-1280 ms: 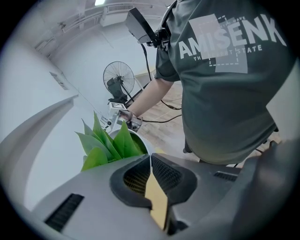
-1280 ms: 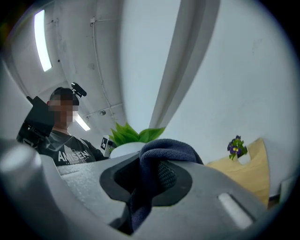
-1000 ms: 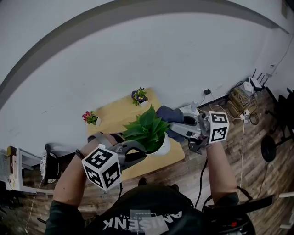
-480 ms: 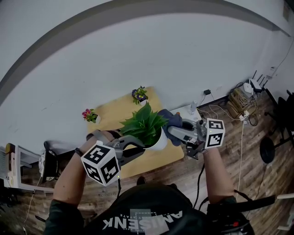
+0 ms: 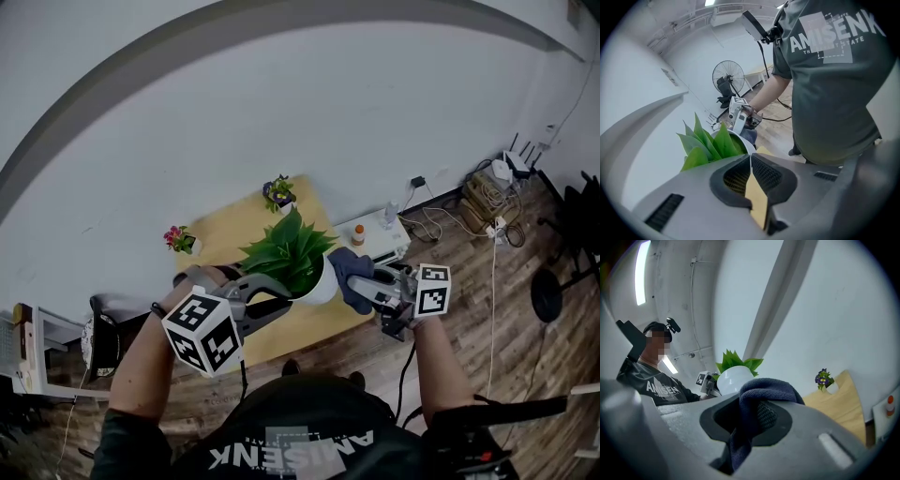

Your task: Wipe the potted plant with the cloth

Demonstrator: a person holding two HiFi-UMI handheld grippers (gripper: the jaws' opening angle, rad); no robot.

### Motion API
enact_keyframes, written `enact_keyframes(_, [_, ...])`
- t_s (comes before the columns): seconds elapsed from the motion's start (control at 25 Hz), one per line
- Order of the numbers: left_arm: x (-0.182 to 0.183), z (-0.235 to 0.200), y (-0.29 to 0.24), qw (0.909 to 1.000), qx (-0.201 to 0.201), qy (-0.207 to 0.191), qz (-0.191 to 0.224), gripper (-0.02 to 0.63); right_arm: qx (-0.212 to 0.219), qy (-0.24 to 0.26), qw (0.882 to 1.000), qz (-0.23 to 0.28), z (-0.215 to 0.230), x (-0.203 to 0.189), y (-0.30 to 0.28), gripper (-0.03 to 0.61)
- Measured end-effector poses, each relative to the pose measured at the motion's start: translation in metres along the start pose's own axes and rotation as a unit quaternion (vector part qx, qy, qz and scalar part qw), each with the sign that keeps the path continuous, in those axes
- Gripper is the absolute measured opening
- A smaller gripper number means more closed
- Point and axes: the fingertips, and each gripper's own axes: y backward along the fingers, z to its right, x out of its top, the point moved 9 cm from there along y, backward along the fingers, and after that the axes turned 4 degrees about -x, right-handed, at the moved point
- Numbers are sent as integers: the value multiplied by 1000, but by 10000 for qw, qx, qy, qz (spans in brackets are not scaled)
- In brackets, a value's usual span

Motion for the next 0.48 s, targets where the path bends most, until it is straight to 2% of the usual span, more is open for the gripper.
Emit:
enact_keyframes(0.2, [-11,-6,1,9998,31,175,25,14,-462,120,9988,-95,3,0,11,51])
enact_keyframes(0.36, [-6,-5,-1,9982,-17,547,250,14,-457,736,9962,-30,-26,25,-2,51])
enact_keyframes(0.48, [-6,-8,-3,9968,22,783,143,14,-361,1207,9919,160,-54,51,-17,51])
